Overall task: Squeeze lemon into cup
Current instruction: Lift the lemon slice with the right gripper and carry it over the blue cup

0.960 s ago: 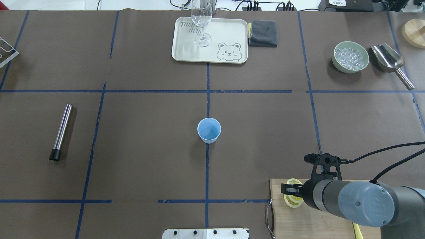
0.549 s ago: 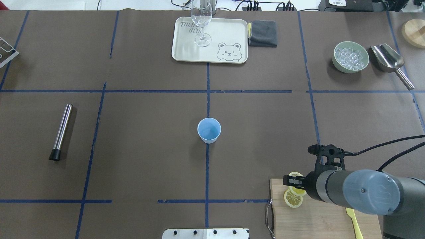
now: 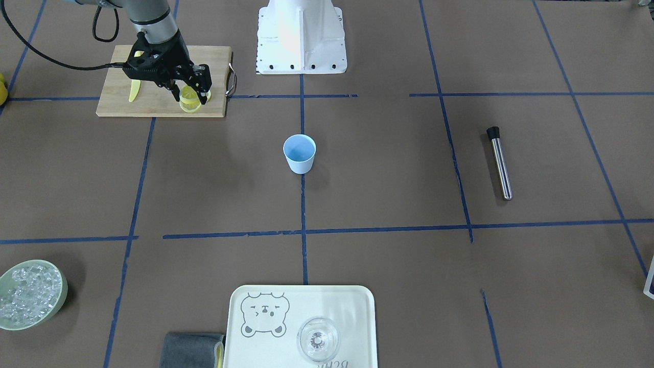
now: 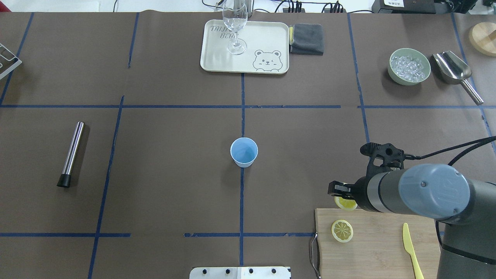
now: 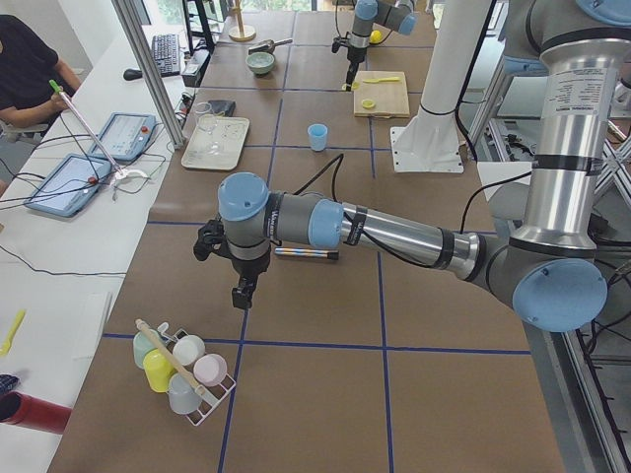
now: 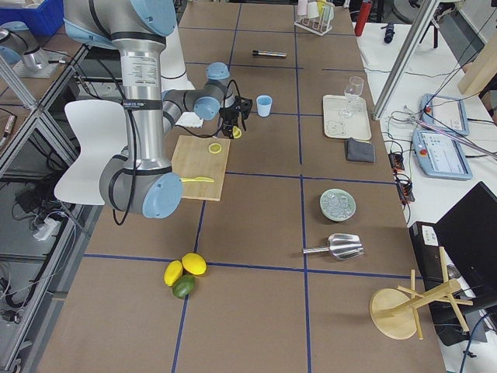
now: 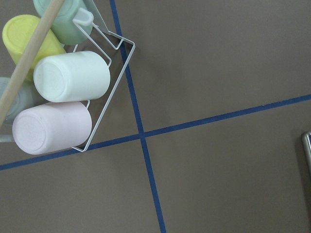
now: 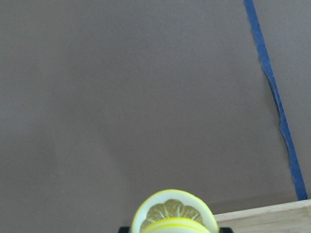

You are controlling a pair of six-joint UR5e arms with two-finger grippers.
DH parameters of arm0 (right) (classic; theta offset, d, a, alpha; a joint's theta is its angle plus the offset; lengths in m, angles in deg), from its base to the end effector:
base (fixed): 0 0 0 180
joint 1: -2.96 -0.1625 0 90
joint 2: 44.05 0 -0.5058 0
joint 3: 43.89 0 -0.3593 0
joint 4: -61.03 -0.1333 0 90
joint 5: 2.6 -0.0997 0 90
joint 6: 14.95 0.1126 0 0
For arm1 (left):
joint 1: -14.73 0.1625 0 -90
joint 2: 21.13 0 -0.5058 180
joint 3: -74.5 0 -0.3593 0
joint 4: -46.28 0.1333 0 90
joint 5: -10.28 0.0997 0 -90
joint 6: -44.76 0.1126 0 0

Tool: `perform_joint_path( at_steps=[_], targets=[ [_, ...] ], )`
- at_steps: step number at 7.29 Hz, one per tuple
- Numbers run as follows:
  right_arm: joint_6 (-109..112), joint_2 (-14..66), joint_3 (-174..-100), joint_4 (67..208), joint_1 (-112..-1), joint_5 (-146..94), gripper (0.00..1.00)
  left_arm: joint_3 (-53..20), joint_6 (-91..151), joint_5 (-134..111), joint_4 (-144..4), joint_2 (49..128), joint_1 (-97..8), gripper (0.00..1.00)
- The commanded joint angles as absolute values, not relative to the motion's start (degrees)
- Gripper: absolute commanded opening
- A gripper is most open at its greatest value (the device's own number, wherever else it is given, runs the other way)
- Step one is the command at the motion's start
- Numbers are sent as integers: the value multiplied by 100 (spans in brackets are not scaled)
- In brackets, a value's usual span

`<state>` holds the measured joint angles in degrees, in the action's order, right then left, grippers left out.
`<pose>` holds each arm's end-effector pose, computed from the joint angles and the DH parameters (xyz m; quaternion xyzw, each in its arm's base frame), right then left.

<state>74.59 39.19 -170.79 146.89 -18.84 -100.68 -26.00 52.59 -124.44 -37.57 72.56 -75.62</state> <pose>-0.3919 -0.2833 0.4178 0.0148 -0.4090 0.1408 0.9015 -0.0571 -0.4905 0.6445 0.0917 0.3739 0.0868 0.9188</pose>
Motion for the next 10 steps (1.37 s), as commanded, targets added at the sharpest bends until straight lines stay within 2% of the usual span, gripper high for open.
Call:
perform_joint_path(
  at_steps=[1,3,6,8,10],
  targets=[
    [7434,2397,-16958,16203,-1954,-10112,66,-2639,5259,-12437,-3757,7256,-7562,100],
    [7199,1277,-16048,16518,-2041,-9929,66,-2613,5259,-12446,-3757,7256,-7562,100],
    [6925,222,-14756,16352,-2366,-9893,65,-2604,5259,-12446,-3757,7256,-7562,100],
    [6889,-229,-13798,15722,-2437,-9901,62,-2622,5259,-12437,-3757,7256,-7562,100],
    [6898,-310,-13679,15674,-2437,-9919,63,-2622,5259,-12428,-3757,7256,-7562,100]
  ],
)
